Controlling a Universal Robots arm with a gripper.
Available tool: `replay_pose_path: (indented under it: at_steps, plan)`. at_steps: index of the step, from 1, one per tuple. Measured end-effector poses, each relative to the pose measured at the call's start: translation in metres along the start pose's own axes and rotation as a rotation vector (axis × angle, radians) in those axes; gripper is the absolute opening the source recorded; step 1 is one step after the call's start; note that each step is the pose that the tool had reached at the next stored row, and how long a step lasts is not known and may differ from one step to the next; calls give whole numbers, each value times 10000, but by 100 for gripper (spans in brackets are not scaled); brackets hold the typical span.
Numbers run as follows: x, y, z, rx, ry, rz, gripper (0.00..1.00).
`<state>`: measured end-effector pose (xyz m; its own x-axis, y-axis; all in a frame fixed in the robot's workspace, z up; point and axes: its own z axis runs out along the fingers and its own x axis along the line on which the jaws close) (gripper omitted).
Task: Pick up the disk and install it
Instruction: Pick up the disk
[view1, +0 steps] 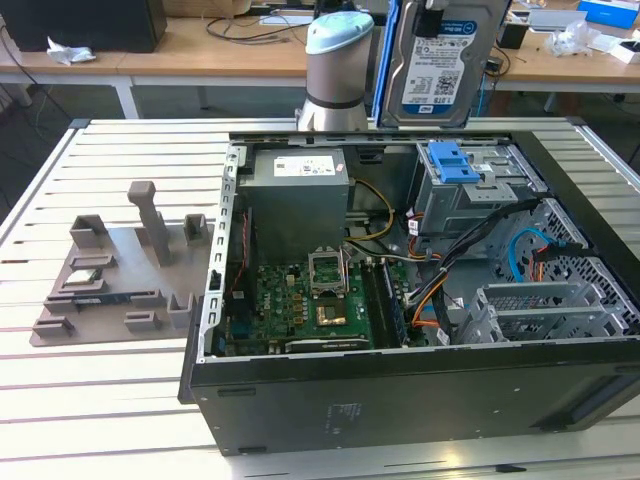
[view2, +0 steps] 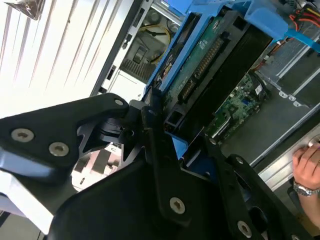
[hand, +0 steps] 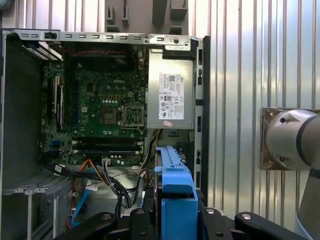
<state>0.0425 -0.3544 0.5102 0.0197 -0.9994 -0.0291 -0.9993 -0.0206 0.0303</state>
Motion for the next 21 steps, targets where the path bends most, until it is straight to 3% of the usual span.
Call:
replay_pose_path:
  at_steps: [9, 17, 21]
  plan:
    - [382, 5, -7, 1, 0, 0, 37]
    - [541, 16, 0, 1, 0, 1, 37]
    - [668, 63, 11, 1, -1, 0, 37]
